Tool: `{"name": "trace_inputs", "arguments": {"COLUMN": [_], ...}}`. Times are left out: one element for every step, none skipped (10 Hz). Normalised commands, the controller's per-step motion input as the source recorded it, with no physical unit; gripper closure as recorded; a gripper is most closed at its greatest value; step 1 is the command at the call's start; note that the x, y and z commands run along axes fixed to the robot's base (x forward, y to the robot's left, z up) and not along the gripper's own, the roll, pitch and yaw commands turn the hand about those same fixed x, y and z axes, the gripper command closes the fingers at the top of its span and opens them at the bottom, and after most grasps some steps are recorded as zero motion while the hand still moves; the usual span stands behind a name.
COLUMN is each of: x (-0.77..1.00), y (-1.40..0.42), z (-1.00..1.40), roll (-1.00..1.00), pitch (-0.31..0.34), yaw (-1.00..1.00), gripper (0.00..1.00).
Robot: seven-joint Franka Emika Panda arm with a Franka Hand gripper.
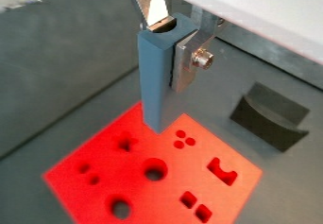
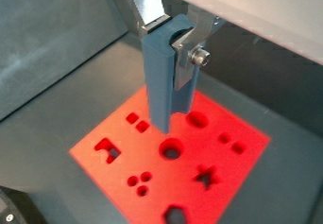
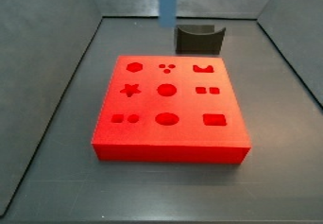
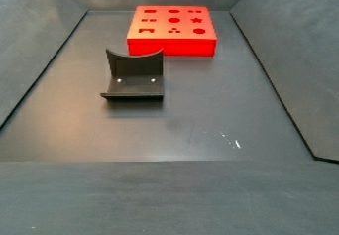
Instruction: Insert the arch object.
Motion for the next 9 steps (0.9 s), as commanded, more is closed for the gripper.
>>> {"name": "trace_inputs", "arguments": {"x": [1.0, 1.0, 1.0, 0.84, 0.59, 0.54, 0.47, 0.23, 0.11], "y": [0.52, 0.37, 0.34, 0.32, 0.24, 0.21, 0.19, 0.06, 0.0], "z": [-0.61, -0.62, -0.57, -0.5, -0.41, -0.42, -0.42, -0.17, -0.05], "roll": [0.0, -0.03, -0.06, -0.06, -0.06, -0.05, -0.04, -0.09, -0.1], "pitch": [0.0, 0.0, 0.0, 0.0, -0.011, -0.006, -0.001, -0.043, -0.04], "yaw": [-0.11, -0.23, -0.28, -0.47, -0.67, -0.72, -0.77, -0.92, -0.98], "gripper": [1.0, 1.0, 1.0, 1.0, 1.0, 1.0, 1.0, 1.0, 1.0]}}
